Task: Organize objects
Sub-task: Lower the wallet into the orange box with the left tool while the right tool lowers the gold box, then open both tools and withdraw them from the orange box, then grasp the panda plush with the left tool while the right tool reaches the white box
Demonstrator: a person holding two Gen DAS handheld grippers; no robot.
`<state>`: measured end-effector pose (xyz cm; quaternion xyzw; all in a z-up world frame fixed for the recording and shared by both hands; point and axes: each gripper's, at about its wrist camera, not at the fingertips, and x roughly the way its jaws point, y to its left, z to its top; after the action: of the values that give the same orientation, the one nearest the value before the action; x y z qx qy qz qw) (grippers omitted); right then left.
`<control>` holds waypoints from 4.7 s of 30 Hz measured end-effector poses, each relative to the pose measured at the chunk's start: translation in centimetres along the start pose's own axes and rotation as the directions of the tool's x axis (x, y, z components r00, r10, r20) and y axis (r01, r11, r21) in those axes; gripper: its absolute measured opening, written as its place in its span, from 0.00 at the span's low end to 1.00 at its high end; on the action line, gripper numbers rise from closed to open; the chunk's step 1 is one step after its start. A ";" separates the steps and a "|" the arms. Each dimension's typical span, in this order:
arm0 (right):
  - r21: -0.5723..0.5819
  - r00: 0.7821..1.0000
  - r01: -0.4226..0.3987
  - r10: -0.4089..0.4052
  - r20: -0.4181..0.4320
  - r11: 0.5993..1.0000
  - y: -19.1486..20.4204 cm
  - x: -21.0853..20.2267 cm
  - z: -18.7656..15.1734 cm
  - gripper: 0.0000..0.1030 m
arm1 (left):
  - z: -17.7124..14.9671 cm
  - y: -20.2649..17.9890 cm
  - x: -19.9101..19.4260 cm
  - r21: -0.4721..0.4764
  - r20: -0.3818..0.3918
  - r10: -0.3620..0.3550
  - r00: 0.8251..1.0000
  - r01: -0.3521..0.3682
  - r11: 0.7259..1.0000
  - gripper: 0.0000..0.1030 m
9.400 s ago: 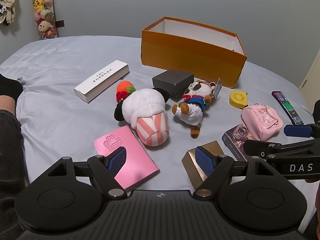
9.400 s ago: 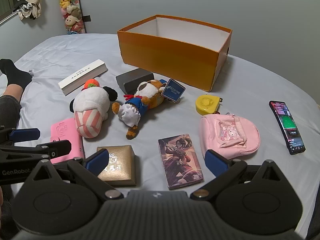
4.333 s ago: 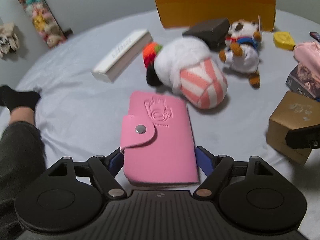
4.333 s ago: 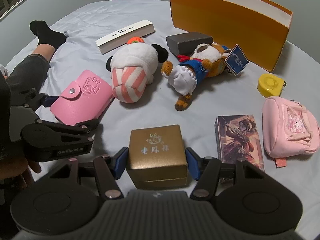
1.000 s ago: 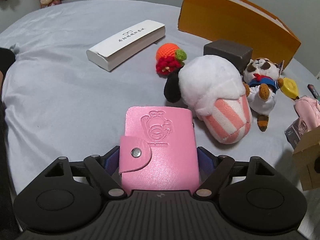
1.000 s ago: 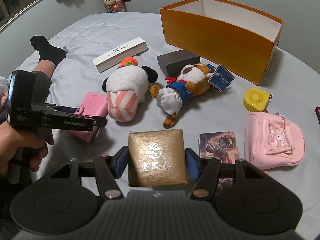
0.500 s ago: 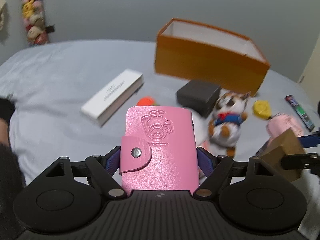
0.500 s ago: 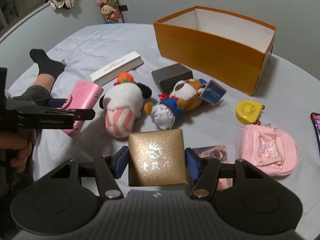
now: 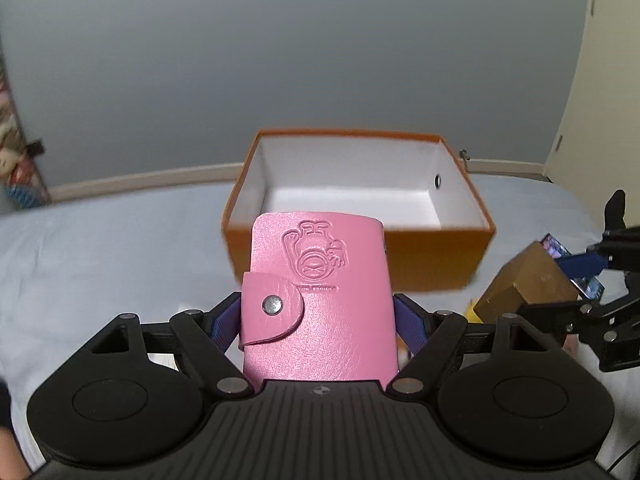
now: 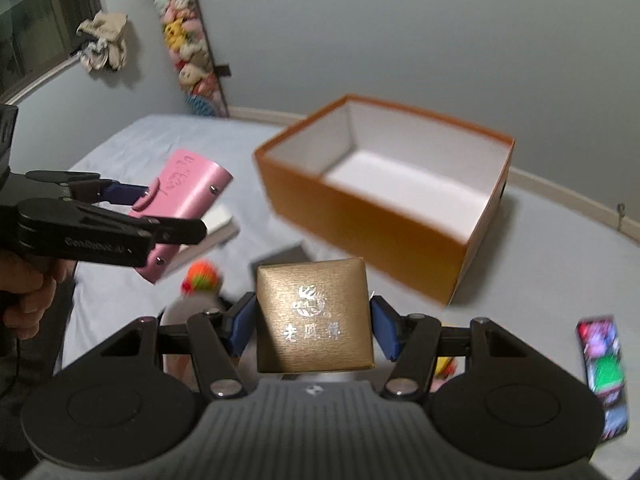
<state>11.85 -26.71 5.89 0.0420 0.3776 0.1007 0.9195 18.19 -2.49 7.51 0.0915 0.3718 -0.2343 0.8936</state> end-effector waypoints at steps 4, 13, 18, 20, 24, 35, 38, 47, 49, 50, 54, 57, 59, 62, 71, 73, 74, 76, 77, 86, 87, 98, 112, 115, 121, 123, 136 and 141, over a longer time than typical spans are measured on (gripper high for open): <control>0.020 0.999 0.014 -0.015 0.030 1.000 -2.1 0.9 3.9 0.60 | 4.3 -0.3 2.7 0.047 -0.016 -0.015 1.000 0.016 0.999 0.88; 0.165 1.000 -0.005 0.009 -0.023 0.986 -7.9 7.3 11.2 0.60 | 9.6 -1.1 11.1 0.135 -0.116 -0.020 0.993 0.036 0.990 0.88; 0.280 0.992 0.021 0.014 -0.124 0.960 -10.9 13.0 13.1 0.60 | 10.9 -1.1 16.1 0.160 -0.186 0.011 0.983 0.019 0.987 0.88; 0.324 0.986 0.046 0.009 -0.166 0.945 -12.1 15.3 13.5 0.60 | 11.1 -1.3 18.1 0.185 -0.213 0.036 0.976 0.004 0.983 0.88; 0.379 0.975 0.092 -0.006 -0.224 0.921 -13.5 18.8 13.5 0.60 | 11.1 -1.5 21.3 0.223 -0.265 0.069 0.962 -0.008 0.975 0.88; 0.452 0.956 0.168 -0.033 -0.291 0.876 -14.3 24.0 14.1 0.60 | 12.2 -2.0 28.6 0.263 -0.345 0.131 0.930 -0.038 0.964 0.88; 0.491 0.955 0.183 -0.034 -0.296 0.852 -14.7 24.7 13.8 0.60 | 12.2 -2.2 29.5 0.261 -0.342 0.139 0.929 -0.049 0.964 0.88; 0.561 0.960 0.206 -0.054 -0.276 0.801 -14.4 26.5 13.2 0.60 | 11.6 -3.5 31.3 0.339 -0.293 0.200 0.935 -0.094 0.936 0.89; 0.575 0.963 0.204 -0.057 -0.263 0.793 -14.3 26.5 13.3 0.60 | 11.3 -4.0 31.6 0.369 -0.278 0.219 0.935 -0.106 0.923 0.89; 0.582 0.965 0.199 -0.055 -0.255 0.789 -14.3 26.5 13.3 0.60 | 11.0 -4.2 31.8 0.392 -0.274 0.234 0.933 -0.114 0.913 0.89; 0.629 0.973 0.168 -0.026 -0.229 0.759 -14.4 26.1 12.5 0.63 | 10.3 -4.7 32.0 0.426 -0.242 0.252 0.937 -0.131 0.895 0.95; 0.676 0.977 0.138 0.015 -0.215 0.724 -14.6 26.1 11.8 0.66 | 9.8 -5.2 32.0 0.458 -0.224 0.265 0.938 -0.139 0.878 0.95; 0.685 0.980 0.125 0.019 -0.199 0.717 -14.7 25.6 11.5 0.68 | 9.9 -5.1 31.7 0.449 -0.206 0.270 0.940 -0.154 0.880 0.95; 0.692 0.985 0.105 0.020 -0.170 0.714 -14.7 24.4 11.2 0.68 | 10.2 -4.5 30.9 0.391 -0.191 0.239 0.952 -0.149 0.908 0.95; 0.548 0.983 0.123 -0.024 -0.184 0.827 -14.1 20.1 11.8 0.58 | 10.4 -4.4 28.6 0.330 -0.366 0.102 0.925 0.026 0.944 0.79; 0.533 0.981 0.129 -0.030 -0.191 0.836 -14.4 19.4 11.7 0.52 | 9.2 -3.6 27.7 0.307 -0.433 0.063 0.899 0.081 0.948 0.78; 0.538 0.981 0.130 -0.029 -0.192 0.833 -14.5 19.5 12.1 0.52 | 8.9 -3.7 28.0 0.299 -0.469 0.062 0.881 0.092 0.950 0.76; 0.542 0.979 0.134 -0.027 -0.201 0.830 -14.3 19.4 12.2 0.52 | 8.4 -3.9 28.8 0.286 -0.515 0.065 0.854 0.100 0.953 0.72; 0.542 0.979 0.136 -0.027 -0.204 0.829 -15.0 19.8 12.3 0.52 | 8.2 -4.0 29.2 0.282 -0.525 0.075 0.848 0.091 0.955 0.72; 0.522 0.971 0.118 0.012 -0.240 0.844 -14.7 23.0 11.9 0.32 | 8.0 -3.6 32.1 0.229 -0.477 0.048 0.877 0.072 0.971 0.65; 0.527 0.973 0.111 0.016 -0.231 0.843 -14.7 23.1 12.0 0.30 | 8.1 -3.4 32.3 0.219 -0.474 0.051 0.879 0.061 0.974 0.65; 0.625 0.979 0.041 0.093 -0.181 0.780 -14.6 25.0 12.6 0.26 | 8.1 -0.7 31.6 0.054 -0.444 -0.076 0.893 0.111 0.992 0.66; 0.616 0.978 0.041 0.094 -0.185 0.787 -14.8 25.3 11.9 0.34 | 7.9 -2.3 33.3 0.079 -0.581 -0.062 0.812 0.133 0.988 0.62; 0.621 0.979 0.031 0.103 -0.178 0.783 -14.9 25.5 11.7 0.34 | 7.5 -2.2 34.1 0.044 -0.581 -0.062 0.812 0.107 0.993 0.62; 0.608 0.980 0.029 0.097 -0.173 0.793 -15.0 25.2 11.8 0.34 | 7.6 -2.0 33.5 0.029 -0.566 -0.077 0.821 0.113 0.993 0.71; 0.617 0.981 0.027 0.099 -0.169 0.787 -15.1 24.9 11.7 0.34 | 7.7 -2.0 32.9 0.026 -0.559 -0.098 0.823 0.136 0.990 0.73; 0.554 0.991 -0.004 0.077 -0.108 0.832 -13.0 18.2 12.8 0.36 | 8.1 -1.5 23.1 -0.006 -0.337 -0.181 0.924 0.190 0.982 0.73; 0.468 0.996 -0.032 0.064 -0.054 0.883 -11.7 13.2 12.3 0.47 | 6.7 0.5 18.1 -0.068 -0.127 -0.184 0.975 0.176 0.982 0.79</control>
<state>31.50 -35.33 3.78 0.2677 0.4205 0.0311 0.8664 33.74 -10.70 -0.58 0.0474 0.4434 -0.2971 0.8443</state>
